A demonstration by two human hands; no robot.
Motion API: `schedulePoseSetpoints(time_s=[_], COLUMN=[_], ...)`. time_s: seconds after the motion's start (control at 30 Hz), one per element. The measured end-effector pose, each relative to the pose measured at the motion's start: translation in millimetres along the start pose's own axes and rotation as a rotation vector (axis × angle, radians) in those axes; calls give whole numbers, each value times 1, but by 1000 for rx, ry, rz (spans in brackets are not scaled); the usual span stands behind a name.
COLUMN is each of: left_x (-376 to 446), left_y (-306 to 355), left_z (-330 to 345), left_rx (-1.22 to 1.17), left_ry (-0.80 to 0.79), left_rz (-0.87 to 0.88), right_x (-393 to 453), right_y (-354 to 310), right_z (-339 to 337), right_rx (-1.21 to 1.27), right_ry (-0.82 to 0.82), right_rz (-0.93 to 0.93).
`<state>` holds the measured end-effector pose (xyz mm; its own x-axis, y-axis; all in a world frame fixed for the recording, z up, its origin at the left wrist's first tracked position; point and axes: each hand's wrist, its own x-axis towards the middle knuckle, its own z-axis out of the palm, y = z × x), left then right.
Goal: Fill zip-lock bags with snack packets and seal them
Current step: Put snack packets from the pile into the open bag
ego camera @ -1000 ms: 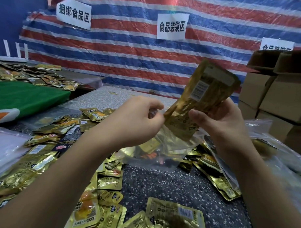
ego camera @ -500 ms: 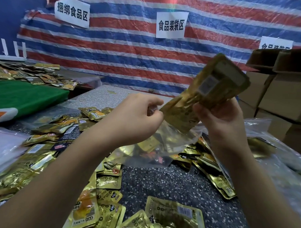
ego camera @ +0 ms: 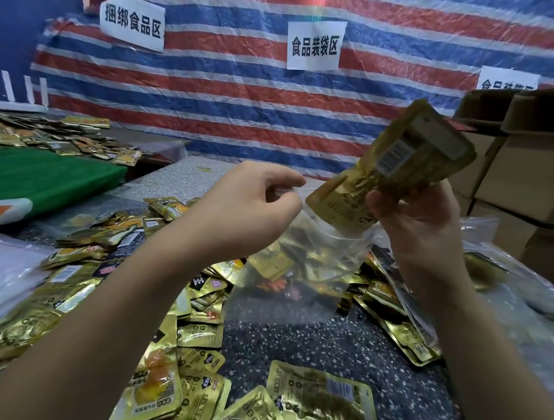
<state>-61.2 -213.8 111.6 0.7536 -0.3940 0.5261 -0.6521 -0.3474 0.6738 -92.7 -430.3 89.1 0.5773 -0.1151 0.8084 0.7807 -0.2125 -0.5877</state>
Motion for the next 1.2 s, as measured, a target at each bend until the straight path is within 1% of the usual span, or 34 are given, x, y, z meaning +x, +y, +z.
schedulePoseSetpoints(time_s=[0.13,0.2,0.23,0.33,0.4,0.47,0.57,0.67,0.73,0.93,1.07,1.13,1.2], left_x=[0,0,0,-2,0,3,6,6,6,4,2,2,-1], left_y=[-2,-2,-2,-2,-5,-10,-15,-16,-14,-12,-11,-10,-7], left_z=[-2,-4,-5,-4,-1,1,3,6,7,14,20,21,24], left_rx=[8,1,-10,-25,-76,-129,-69,-103,-145,-158,-165,-160,-192], left_ry=[9,3,-19,-107,-94,-35,52,101,124,178,157,131,85], left_rz=[5,27,44,122,108,82,74,78,90,70,79,78,77], right_x=[1,2,3,2,2,3,6,6,5,7,7,7,4], right_y=[-11,-19,-21,-21,-21,-22,-23,-24,-23,-26,-33,-38,-40], right_z=[-10,-14,-14,-11,-9,-10,-13,-14,-16,-21,-24,-23,-19], right_rx=[-160,-334,-380,-335,-328,-324,-323,-332,-359,-416,-478,-545,-650], right_ry=[-143,-266,-330,-473,-481,-444,-390,-397,-438,-591,-719,-781,-883], right_rz=[35,67,100,223,264,290,311,346,389,488,511,502,499])
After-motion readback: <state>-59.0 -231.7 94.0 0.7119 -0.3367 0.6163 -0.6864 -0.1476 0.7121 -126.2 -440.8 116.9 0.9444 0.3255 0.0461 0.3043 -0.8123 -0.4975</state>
